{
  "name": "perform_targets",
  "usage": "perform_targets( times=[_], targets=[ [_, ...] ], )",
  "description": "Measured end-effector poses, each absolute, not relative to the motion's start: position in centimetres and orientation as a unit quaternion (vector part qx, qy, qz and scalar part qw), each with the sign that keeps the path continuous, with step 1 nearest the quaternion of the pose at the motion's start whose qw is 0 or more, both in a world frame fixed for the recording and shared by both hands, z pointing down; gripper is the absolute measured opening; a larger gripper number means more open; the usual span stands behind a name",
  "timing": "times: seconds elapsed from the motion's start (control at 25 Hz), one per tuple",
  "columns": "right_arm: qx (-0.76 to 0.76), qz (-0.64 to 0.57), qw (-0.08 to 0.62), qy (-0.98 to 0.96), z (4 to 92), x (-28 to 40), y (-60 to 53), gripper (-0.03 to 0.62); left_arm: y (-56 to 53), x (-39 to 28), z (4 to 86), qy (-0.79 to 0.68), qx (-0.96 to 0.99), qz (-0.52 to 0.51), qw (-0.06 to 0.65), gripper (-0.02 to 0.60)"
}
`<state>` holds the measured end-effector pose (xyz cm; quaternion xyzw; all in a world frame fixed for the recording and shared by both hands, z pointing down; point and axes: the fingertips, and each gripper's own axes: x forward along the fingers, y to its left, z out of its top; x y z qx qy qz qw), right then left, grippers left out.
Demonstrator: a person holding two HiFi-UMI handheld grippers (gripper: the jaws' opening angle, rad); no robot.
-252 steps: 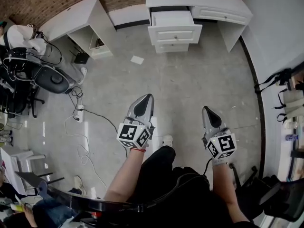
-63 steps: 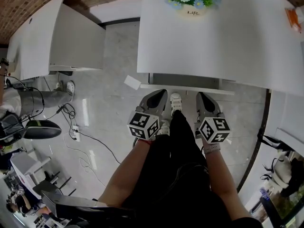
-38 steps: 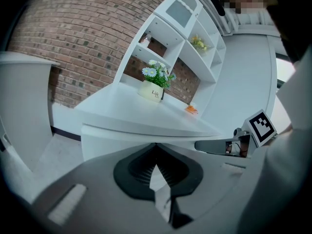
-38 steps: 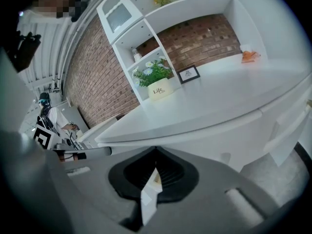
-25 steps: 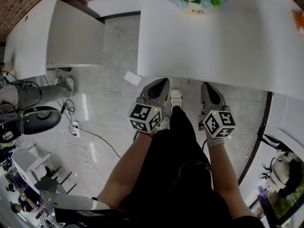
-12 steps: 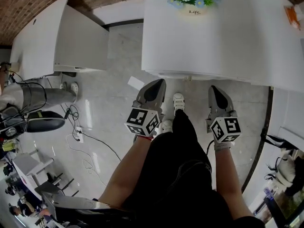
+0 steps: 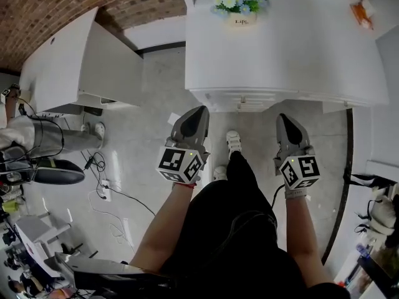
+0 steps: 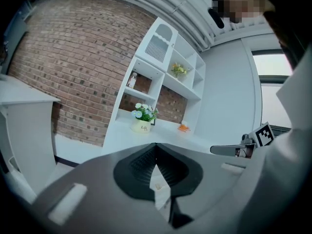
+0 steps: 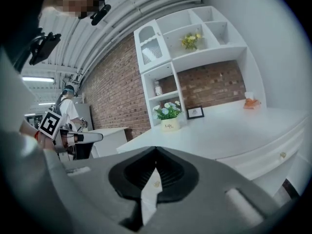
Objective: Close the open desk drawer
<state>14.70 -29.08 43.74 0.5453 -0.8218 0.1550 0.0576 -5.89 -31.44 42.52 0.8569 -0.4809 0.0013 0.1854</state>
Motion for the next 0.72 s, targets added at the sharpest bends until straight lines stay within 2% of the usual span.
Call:
perform_targets(
  times=[0.72],
  targets=[
    [0.557, 0.111, 0.024, -0.823, 38.4, 14.2, -20.4, 0.0, -22.7, -7.6, 38.0, -0.48, 0.863, -0.031, 0.153, 0.003]
  ],
)
